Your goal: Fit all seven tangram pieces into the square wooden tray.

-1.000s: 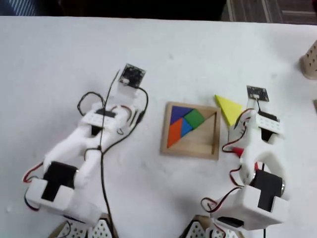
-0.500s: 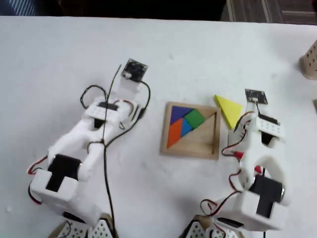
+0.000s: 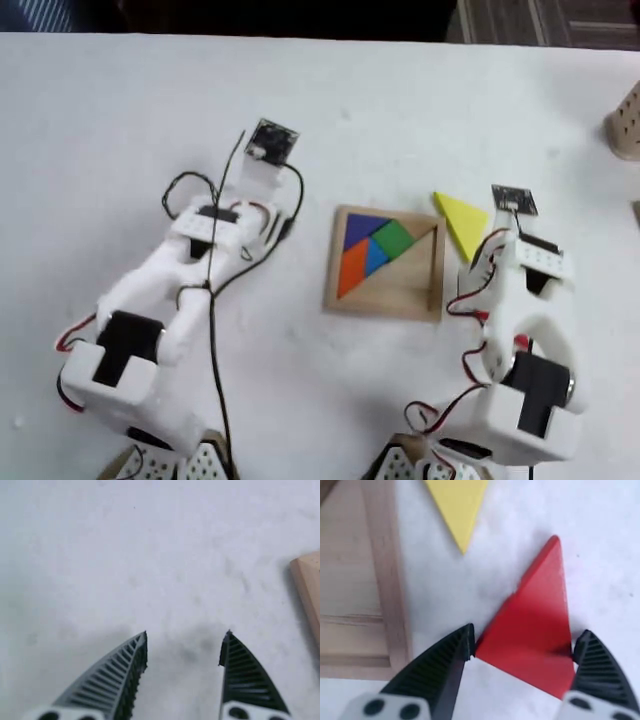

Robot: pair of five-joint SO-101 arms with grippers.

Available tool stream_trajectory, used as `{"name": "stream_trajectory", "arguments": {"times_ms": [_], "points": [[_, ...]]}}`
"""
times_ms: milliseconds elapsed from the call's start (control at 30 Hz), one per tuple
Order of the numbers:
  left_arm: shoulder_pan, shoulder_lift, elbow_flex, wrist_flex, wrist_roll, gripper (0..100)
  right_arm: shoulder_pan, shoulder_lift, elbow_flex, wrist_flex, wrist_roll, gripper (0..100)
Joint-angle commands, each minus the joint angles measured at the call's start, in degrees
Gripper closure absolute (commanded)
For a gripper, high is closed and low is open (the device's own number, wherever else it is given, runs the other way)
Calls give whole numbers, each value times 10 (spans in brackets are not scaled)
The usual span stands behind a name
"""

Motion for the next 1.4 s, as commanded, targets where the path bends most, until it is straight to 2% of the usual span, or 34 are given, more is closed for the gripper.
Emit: {"name": "stream_trajectory", "arguments": {"times_ms": [0,400,733,933,1167,1367], "points": [[-5,-2,-33,3,-3,762,4,4,-32,12,9,690],[-5,-2,-33,4,-4,762,3,-2,-31,22,26,690],[-5,-2,-33,4,-6,759,7,-112,78,-4,55,689],[-5,-3,-33,4,-6,759,7,-70,43,-11,53,690],[-5,-3,-33,4,-6,759,8,14,-38,29,33,690],[-5,-3,-33,4,-6,759,26,15,-39,33,29,782]]}}
